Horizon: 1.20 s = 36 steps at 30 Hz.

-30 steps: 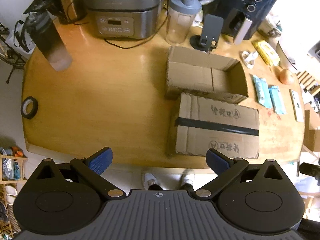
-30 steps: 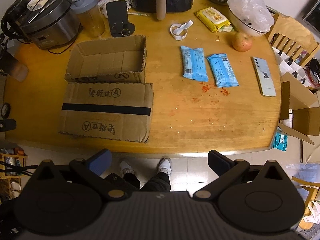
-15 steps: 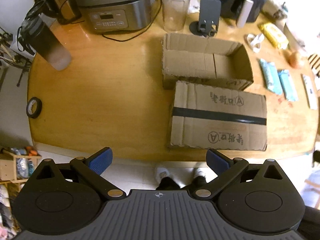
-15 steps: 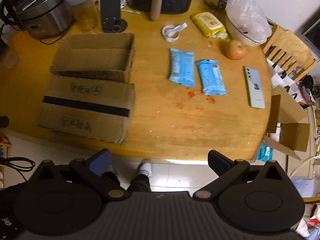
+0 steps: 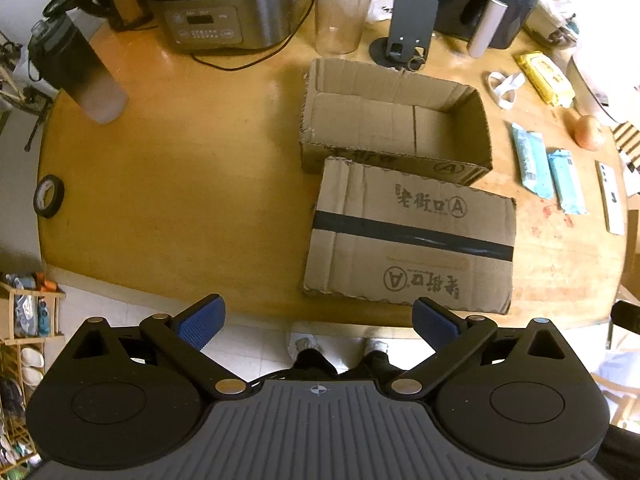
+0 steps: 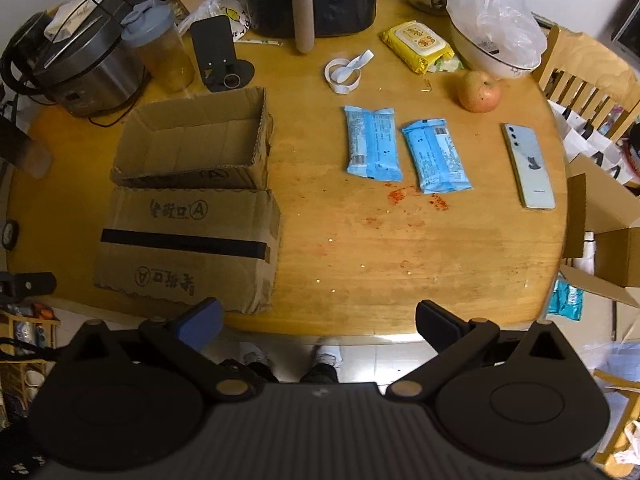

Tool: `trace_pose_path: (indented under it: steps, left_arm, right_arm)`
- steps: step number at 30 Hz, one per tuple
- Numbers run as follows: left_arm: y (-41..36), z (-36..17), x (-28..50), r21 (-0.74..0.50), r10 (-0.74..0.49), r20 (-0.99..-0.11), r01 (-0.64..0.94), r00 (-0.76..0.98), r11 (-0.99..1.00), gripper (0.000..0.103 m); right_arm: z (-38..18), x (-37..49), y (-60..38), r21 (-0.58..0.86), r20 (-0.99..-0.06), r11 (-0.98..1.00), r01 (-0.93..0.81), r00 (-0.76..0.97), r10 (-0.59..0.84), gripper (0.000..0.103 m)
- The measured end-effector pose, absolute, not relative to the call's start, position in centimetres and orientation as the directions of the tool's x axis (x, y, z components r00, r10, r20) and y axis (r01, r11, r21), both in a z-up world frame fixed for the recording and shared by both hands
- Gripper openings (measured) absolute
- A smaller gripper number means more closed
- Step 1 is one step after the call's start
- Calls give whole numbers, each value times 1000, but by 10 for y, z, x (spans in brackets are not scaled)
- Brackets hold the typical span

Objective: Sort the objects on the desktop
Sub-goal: 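Move both tools toward the blue packets on the table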

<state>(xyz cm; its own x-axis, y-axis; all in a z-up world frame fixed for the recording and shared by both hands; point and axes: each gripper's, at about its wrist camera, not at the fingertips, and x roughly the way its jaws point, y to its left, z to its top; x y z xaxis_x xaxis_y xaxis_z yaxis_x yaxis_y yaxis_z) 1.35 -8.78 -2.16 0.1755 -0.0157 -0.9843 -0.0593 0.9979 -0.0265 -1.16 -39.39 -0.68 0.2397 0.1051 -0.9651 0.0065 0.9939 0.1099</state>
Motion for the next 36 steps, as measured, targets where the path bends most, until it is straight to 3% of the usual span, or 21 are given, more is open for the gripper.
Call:
trace_pose_path:
  steps: [16,36]
  left_arm:
    - [-95,-37,6,-13,-7,-993,-52,121,999,103]
    - [-131,-41,6,38,40,-992,-25,119,999,103]
  right_arm:
    - [-20,-12,-399,41,-984,999,-11,172,42,103]
    - [-30,-13,-434,59,-985,998,8,164,57,103]
